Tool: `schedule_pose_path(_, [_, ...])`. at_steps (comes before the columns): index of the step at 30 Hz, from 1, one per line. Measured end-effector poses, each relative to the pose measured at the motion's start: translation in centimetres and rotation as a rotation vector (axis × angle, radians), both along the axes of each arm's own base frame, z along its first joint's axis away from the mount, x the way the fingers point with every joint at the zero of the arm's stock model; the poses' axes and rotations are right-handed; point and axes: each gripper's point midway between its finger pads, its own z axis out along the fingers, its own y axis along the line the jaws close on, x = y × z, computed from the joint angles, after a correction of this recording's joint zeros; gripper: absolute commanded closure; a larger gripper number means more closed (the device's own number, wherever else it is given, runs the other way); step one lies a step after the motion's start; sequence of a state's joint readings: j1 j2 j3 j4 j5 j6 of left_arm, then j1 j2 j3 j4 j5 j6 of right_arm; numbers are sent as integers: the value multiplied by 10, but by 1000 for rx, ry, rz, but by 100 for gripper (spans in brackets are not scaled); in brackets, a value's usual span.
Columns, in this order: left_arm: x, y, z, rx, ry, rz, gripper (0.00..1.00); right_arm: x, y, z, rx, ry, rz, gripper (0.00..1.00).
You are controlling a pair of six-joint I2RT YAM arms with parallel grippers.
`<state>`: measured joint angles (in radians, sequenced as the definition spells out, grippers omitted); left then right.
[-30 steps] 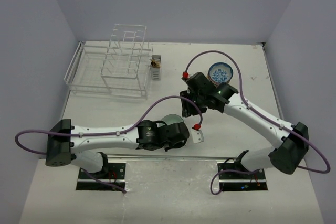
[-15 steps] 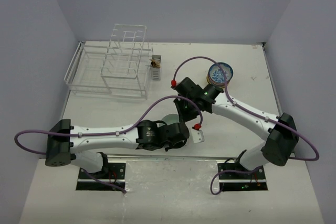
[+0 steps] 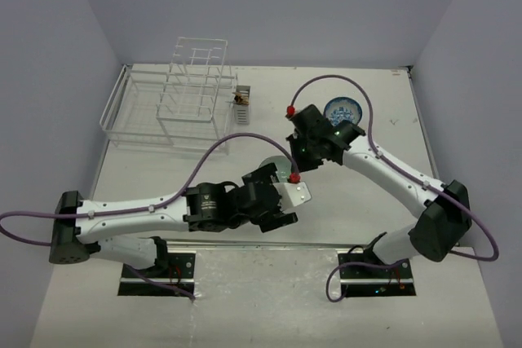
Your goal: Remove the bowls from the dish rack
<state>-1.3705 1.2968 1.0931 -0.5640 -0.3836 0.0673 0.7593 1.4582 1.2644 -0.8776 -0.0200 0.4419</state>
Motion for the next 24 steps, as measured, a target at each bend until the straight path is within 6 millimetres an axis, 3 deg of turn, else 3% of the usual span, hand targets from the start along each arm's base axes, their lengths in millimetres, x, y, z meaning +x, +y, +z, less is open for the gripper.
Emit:
schedule_pose_path(4, [7,12,41,-163,-39,90,0,51,-40,16,55,-73,-194,100])
schedule_pose_path(6, [6,25,54,-242,-34,128,0,85,-83,33,92,-141,-361,100])
schedule_pose_path(9, [0,45,63,-340,-7,165,0,118,-140,54,130,-227,-560,100])
schedule_pose_path(12, [-8,61,63,-408,32,173,0,149,-182,72,139,-279,-700,100])
schedule_pose_path(15, [-16,65,61,-445,76,162,0,185,-203,82,145,-306,-764,100])
schedule_pose_path(17, [-20,66,55,-448,102,158,0,207,-210,77,140,-300,-782,100])
schedule_pose_path(19, [-23,67,44,-434,121,156,0,220,-213,60,127,-263,-791,100])
schedule_pose_path(24, [-25,71,18,-371,145,172,0,228,-212,14,88,-139,-788,100])
